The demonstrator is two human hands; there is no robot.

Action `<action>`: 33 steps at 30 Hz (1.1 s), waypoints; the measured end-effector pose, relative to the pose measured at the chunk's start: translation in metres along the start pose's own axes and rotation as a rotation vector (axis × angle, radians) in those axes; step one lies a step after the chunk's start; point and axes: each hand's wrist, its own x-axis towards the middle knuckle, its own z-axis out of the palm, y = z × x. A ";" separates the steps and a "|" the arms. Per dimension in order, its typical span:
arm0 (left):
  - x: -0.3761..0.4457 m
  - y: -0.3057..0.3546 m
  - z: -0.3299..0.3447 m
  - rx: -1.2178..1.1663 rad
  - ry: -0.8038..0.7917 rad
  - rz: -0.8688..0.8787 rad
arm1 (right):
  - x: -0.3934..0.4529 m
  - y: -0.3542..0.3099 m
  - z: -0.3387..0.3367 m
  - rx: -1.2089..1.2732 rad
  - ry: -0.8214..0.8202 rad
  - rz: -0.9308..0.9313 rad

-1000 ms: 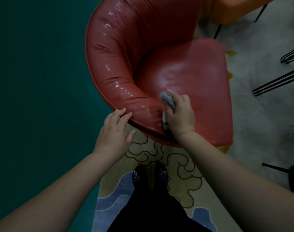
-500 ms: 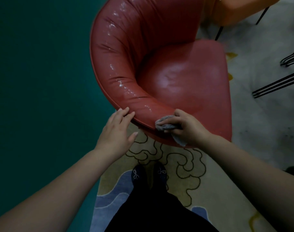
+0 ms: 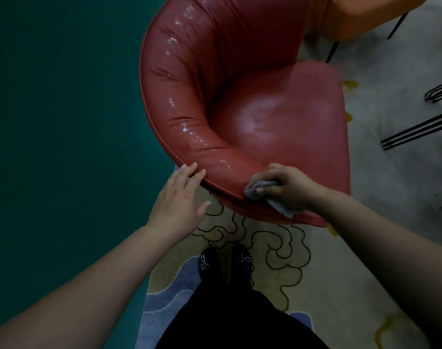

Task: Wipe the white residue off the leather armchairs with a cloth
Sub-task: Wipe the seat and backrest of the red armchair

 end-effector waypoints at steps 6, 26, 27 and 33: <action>0.001 0.004 -0.001 -0.013 0.021 -0.022 | 0.011 -0.010 0.021 0.057 0.017 -0.077; 0.036 0.003 -0.014 -0.438 0.199 -0.411 | 0.036 0.001 0.031 -0.012 0.386 -0.213; 0.040 0.003 -0.014 -0.464 0.172 -0.437 | 0.034 0.000 0.037 -0.026 0.398 -0.242; 0.057 -0.007 -0.021 -0.516 0.124 -0.471 | 0.092 -0.041 0.042 -0.024 0.361 -0.306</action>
